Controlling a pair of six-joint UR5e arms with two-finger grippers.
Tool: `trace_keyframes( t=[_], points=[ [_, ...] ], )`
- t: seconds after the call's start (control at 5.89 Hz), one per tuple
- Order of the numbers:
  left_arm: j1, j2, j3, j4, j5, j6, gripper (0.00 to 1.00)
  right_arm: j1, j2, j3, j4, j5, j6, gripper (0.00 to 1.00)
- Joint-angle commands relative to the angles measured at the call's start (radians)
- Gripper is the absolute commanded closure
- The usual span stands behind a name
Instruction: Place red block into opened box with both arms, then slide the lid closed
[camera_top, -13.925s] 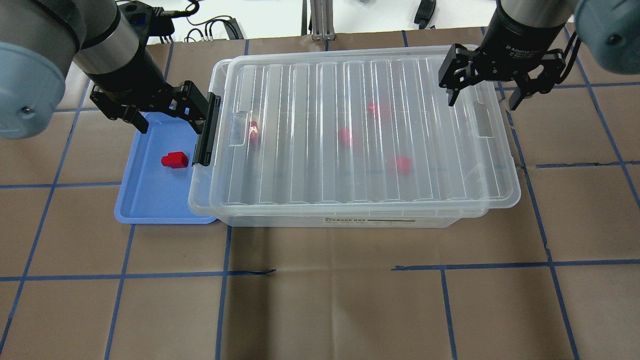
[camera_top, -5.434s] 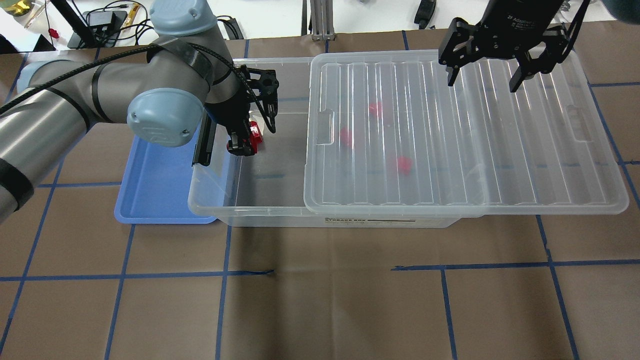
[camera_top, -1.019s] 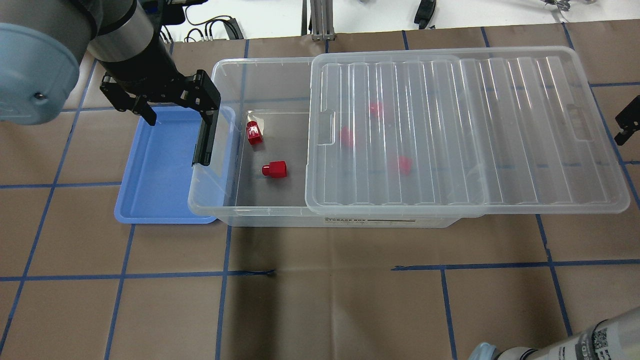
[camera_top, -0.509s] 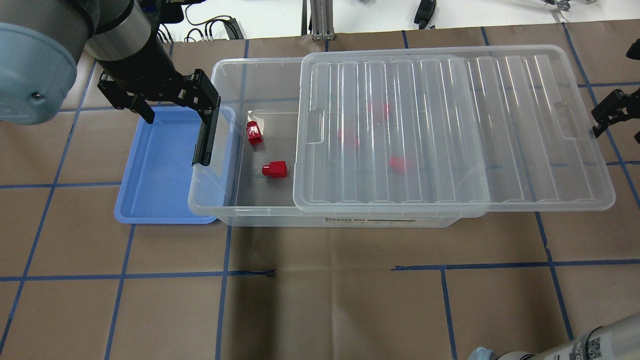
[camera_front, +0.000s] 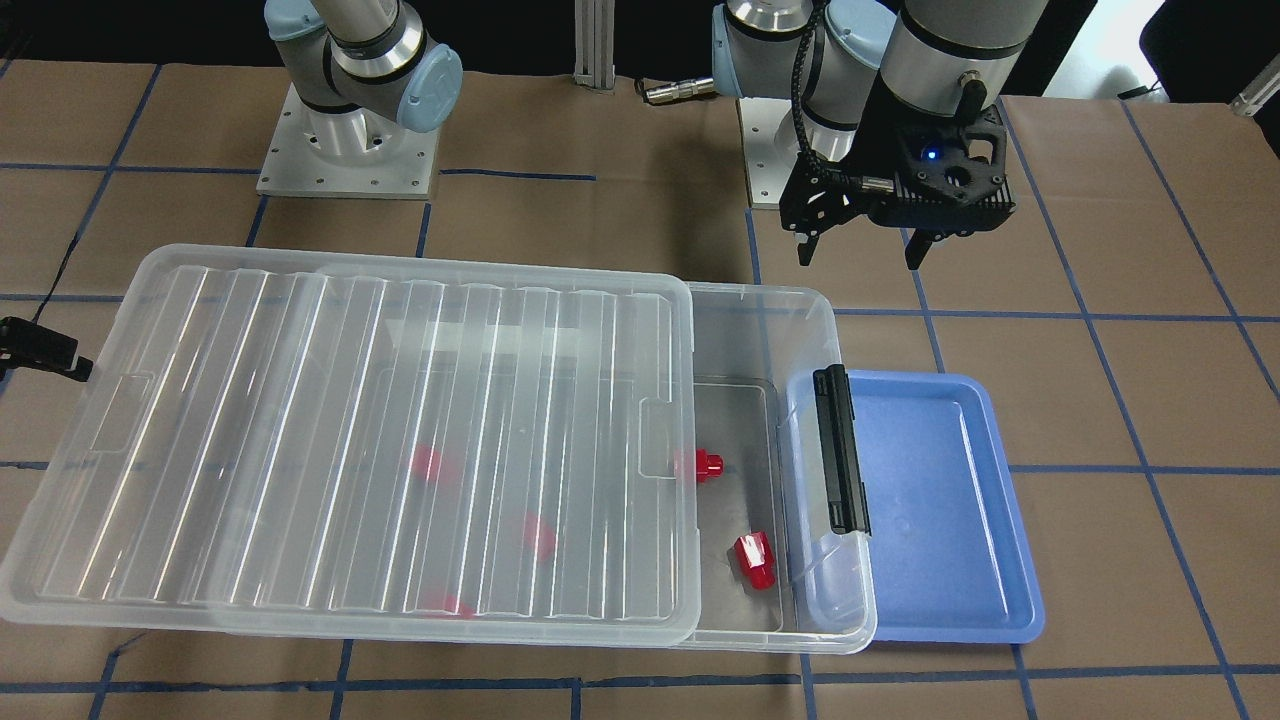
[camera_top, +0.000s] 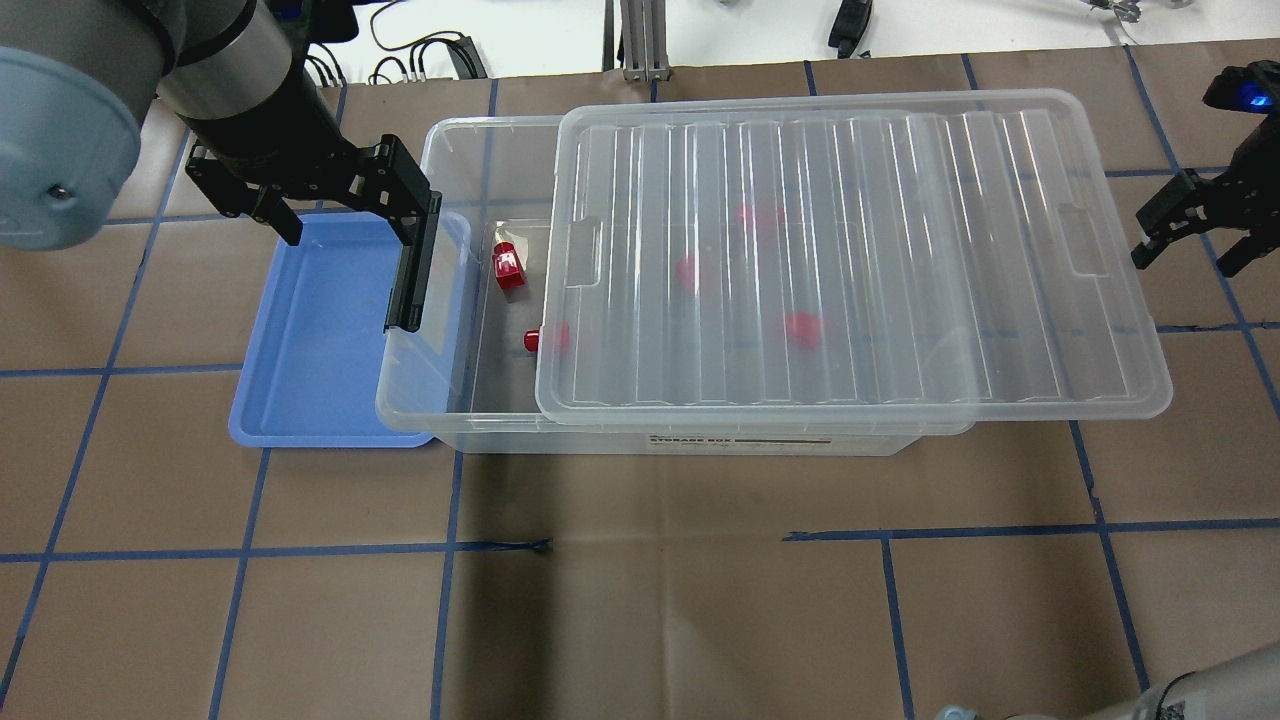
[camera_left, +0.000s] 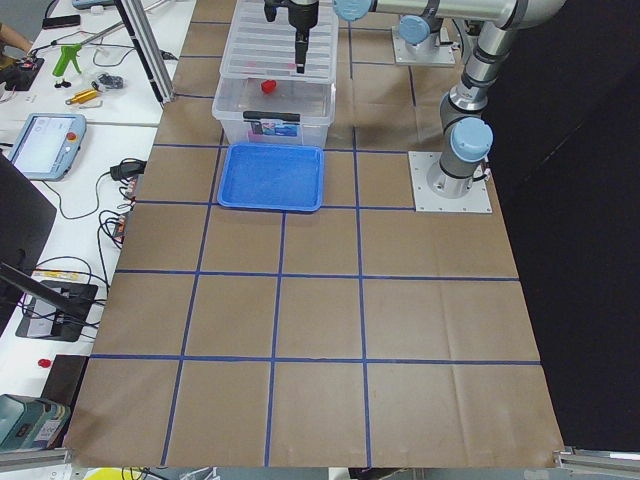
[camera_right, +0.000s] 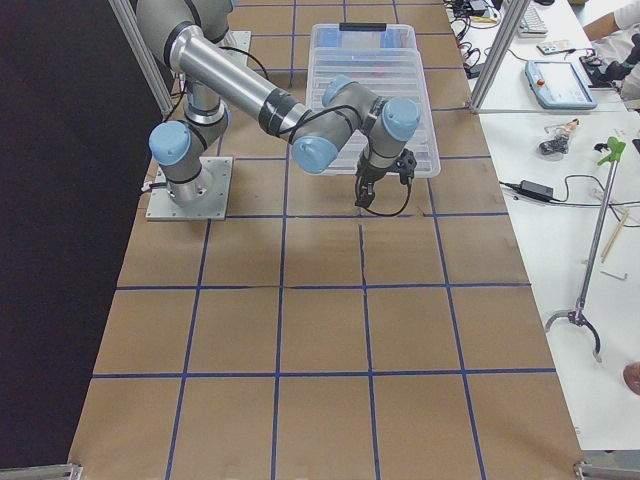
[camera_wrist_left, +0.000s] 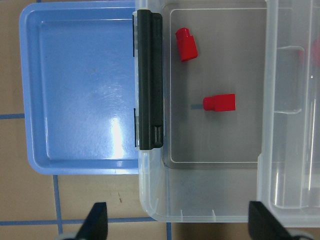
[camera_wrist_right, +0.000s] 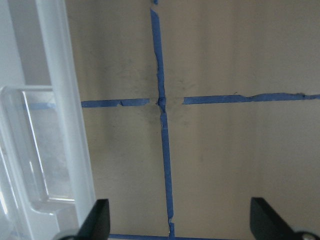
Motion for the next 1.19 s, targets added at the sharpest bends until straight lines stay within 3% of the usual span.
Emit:
trace_keyframes(
  t=[0.0,1.02],
  points=[
    [-0.001,-0.005,0.000,0.000,-0.003,0.000,0.02,0.009,-0.031,0.043,0.000,0.034,0.000,0.00],
    [-0.005,-0.013,-0.003,0.000,-0.003,-0.001,0.02,0.175,-0.047,0.057,-0.009,0.036,0.041,0.00]
  ],
)
